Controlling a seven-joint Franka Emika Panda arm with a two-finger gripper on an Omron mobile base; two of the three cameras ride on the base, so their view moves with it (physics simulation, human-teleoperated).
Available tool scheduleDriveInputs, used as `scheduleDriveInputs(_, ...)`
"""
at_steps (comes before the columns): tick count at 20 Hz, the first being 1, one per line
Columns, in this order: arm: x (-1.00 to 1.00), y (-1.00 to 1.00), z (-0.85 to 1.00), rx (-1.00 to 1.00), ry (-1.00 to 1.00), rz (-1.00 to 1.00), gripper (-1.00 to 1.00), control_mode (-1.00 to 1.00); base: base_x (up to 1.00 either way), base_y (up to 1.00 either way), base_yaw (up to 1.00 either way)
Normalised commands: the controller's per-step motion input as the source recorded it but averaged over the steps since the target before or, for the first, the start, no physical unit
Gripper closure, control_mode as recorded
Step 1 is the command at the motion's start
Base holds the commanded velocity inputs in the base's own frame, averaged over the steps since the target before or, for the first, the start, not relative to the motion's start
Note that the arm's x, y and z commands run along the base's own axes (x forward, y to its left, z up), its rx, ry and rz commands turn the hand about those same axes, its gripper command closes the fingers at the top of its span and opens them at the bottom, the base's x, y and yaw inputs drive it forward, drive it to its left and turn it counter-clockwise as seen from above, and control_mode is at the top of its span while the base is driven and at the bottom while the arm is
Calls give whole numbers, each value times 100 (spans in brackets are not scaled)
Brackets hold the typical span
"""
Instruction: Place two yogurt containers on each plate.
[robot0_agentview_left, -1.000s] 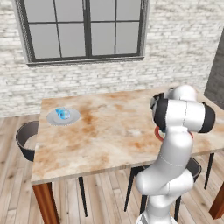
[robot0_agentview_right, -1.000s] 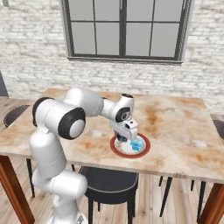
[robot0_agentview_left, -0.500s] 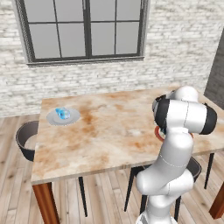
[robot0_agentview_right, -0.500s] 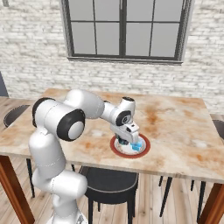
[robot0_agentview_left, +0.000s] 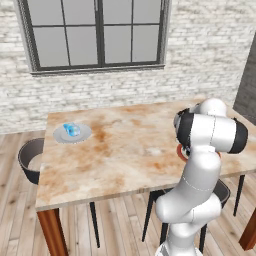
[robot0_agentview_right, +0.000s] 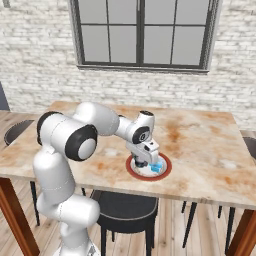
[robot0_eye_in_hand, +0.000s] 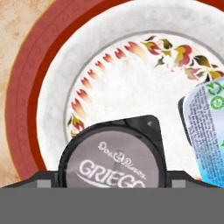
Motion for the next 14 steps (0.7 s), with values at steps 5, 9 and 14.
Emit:
scheduleDriveInputs(5,0,0,4,0,0,0,-100,-100,0,0,0)
scheduleDriveInputs(9,-23,-4,80,2,-2,0,-100,-100,0,0,0)
scheduleDriveInputs(14,-58,9,90,2,-3,0,-100,-100,0,0,0)
